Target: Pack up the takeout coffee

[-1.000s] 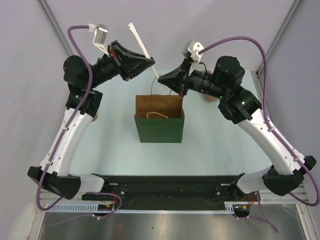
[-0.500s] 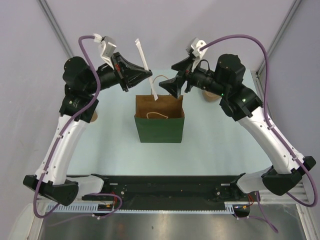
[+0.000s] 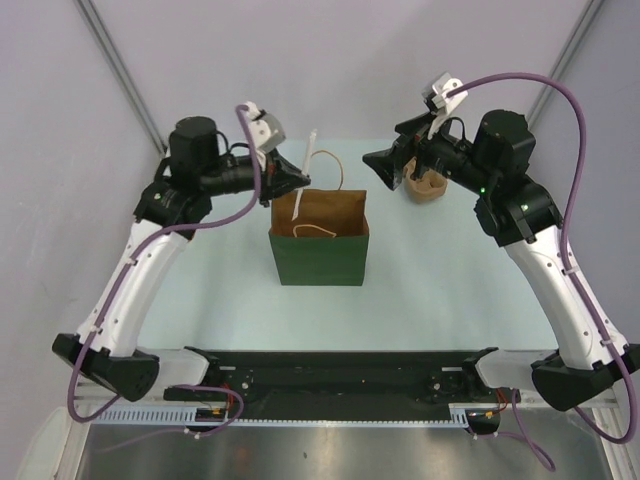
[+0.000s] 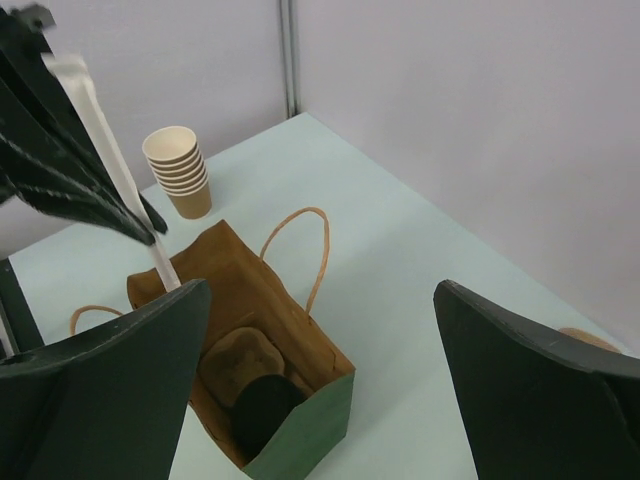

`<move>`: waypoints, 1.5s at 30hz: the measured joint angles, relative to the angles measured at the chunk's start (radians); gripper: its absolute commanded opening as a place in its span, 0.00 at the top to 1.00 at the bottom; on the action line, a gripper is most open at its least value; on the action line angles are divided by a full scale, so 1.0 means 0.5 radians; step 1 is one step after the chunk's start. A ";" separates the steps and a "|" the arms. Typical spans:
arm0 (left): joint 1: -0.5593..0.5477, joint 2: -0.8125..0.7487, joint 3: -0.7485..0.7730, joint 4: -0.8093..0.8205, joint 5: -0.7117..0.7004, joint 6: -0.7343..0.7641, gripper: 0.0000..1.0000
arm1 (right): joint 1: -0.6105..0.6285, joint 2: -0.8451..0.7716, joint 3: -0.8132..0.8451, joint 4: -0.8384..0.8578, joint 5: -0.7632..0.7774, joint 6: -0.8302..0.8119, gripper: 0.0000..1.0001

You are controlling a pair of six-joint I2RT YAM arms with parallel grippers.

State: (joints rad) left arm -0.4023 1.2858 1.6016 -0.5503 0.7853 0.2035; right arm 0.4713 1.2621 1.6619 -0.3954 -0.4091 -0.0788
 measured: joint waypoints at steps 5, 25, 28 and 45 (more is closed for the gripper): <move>-0.131 0.061 -0.108 -0.118 -0.122 0.205 0.99 | -0.022 0.002 -0.021 -0.032 -0.007 0.007 0.00; -0.227 0.272 -0.221 -0.567 -0.510 0.747 0.66 | -0.115 0.011 -0.063 -0.127 -0.071 0.037 0.00; -0.229 0.298 -0.143 -0.676 -0.537 0.768 0.59 | -0.130 0.021 -0.063 -0.127 -0.089 0.037 0.01; 0.359 0.443 0.939 -0.751 -0.255 0.210 0.01 | -0.462 0.188 0.034 -0.155 -0.181 0.105 0.00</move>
State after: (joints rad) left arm -0.2230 1.5070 2.0712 -0.9257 0.6579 0.3084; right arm 0.2405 1.3563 1.6787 -0.4728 -0.4995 -0.0261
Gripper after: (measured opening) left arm 0.986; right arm 0.993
